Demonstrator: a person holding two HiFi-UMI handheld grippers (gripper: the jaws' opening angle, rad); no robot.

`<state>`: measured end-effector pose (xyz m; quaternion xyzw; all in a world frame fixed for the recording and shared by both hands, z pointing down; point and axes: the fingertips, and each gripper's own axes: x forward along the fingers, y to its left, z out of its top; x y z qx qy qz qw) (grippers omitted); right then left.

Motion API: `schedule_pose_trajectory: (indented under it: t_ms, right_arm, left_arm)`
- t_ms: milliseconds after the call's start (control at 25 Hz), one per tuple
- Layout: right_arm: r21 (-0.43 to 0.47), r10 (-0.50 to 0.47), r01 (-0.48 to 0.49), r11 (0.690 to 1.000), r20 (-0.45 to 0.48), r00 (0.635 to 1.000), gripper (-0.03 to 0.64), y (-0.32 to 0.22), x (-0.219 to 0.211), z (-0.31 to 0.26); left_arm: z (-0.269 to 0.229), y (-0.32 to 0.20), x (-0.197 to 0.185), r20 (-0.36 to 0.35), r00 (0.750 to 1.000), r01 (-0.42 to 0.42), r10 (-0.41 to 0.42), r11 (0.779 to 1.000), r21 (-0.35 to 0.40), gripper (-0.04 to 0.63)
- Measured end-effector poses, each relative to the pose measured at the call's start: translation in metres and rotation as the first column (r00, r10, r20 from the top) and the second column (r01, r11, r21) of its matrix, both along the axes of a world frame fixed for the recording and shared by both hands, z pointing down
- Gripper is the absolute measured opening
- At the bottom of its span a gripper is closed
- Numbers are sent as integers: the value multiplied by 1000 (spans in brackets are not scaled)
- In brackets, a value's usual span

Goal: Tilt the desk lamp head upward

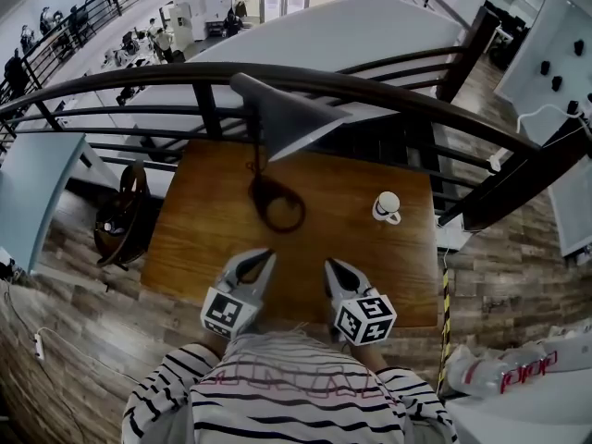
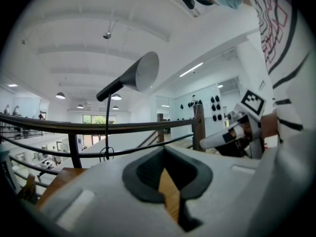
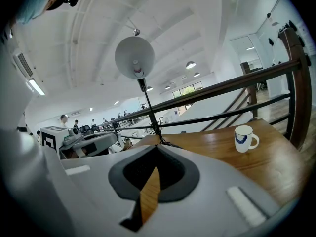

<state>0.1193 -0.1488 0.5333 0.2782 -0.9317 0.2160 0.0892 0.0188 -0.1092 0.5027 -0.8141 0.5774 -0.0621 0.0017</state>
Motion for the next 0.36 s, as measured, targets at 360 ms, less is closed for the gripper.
schedule_pose_trajectory:
  t_ms: [360]
  right_arm:
    - [1,5,-5,1000,-2,1000,0,-1,1,0]
  left_arm:
    - [1,-1,-2,-1,1000,6,-6,1000,-2,3]
